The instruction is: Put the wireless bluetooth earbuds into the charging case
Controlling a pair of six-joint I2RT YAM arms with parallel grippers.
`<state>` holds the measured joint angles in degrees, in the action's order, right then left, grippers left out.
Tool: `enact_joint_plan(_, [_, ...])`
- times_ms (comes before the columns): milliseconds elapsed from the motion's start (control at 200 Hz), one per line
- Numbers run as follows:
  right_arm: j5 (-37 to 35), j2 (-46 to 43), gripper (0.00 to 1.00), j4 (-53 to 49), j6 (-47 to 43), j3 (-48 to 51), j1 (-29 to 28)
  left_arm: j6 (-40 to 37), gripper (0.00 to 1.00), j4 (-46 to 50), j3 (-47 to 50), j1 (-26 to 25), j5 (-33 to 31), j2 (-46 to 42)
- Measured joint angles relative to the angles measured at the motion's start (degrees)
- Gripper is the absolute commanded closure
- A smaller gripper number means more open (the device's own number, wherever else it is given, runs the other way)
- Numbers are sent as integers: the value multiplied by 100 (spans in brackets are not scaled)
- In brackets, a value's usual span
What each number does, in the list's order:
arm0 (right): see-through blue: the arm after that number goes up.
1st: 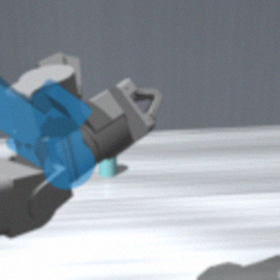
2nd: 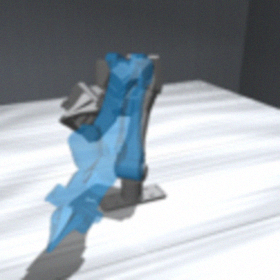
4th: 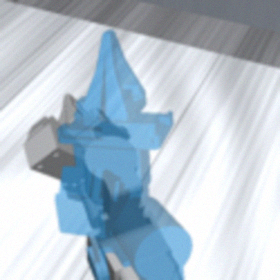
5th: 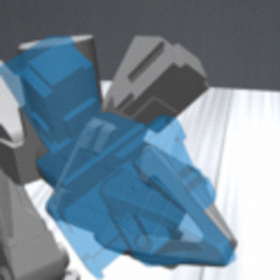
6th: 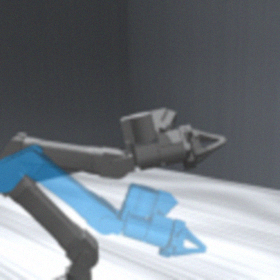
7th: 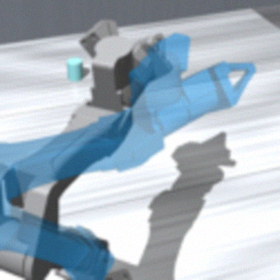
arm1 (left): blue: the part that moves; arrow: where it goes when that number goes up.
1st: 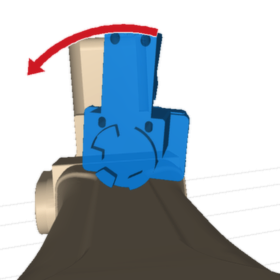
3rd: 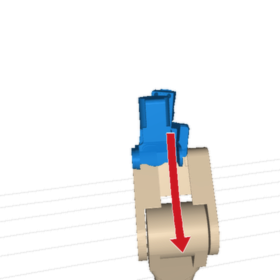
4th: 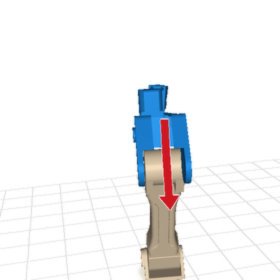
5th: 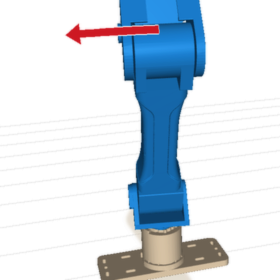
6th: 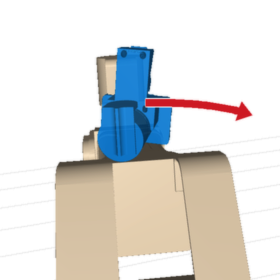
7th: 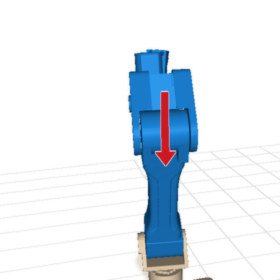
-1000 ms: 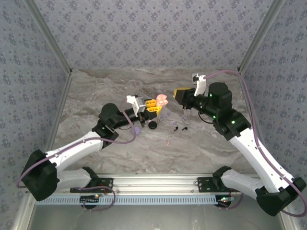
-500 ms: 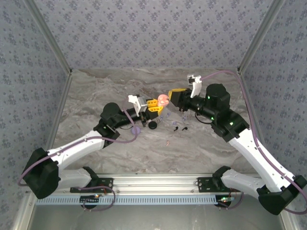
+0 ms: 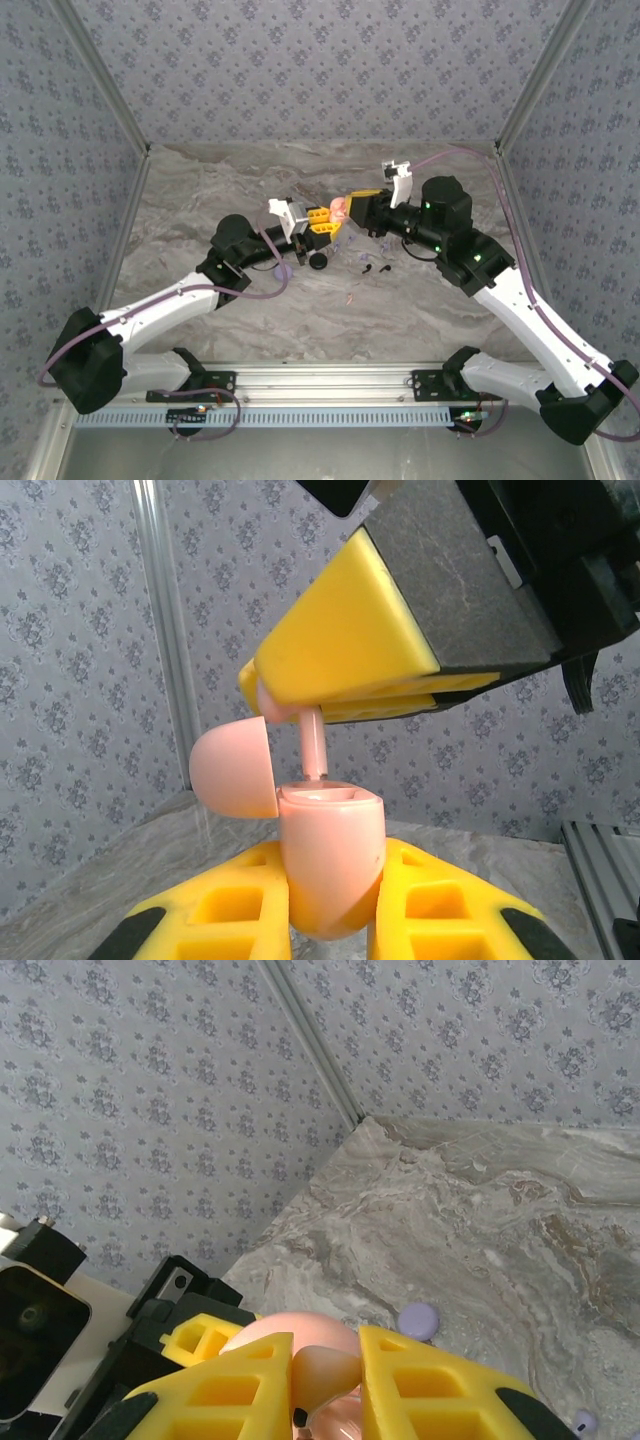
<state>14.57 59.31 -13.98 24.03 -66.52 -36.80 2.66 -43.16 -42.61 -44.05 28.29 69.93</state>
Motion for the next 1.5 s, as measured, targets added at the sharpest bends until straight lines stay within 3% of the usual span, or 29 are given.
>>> enact_joint_plan(665, [-15,92,73,-271,-101,-2,-26,0,100,4,0,0,-68,59])
enact_joint_plan(914, [-15,129,53,-540,-184,-275,-24,0,100,-17,0,0,-68,70])
enact_joint_plan(1124, [-33,9,44,-730,-317,-492,87,0,100,-20,0,0,-94,70])
enact_joint_plan(1384, [-562,-328,46,-1456,-339,-426,361,-122,100,160,15,0,-494,-94])
enact_joint_plan(1499, [-901,-315,47,-1878,-101,55,413,-297,100,313,131,0,-756,-459])
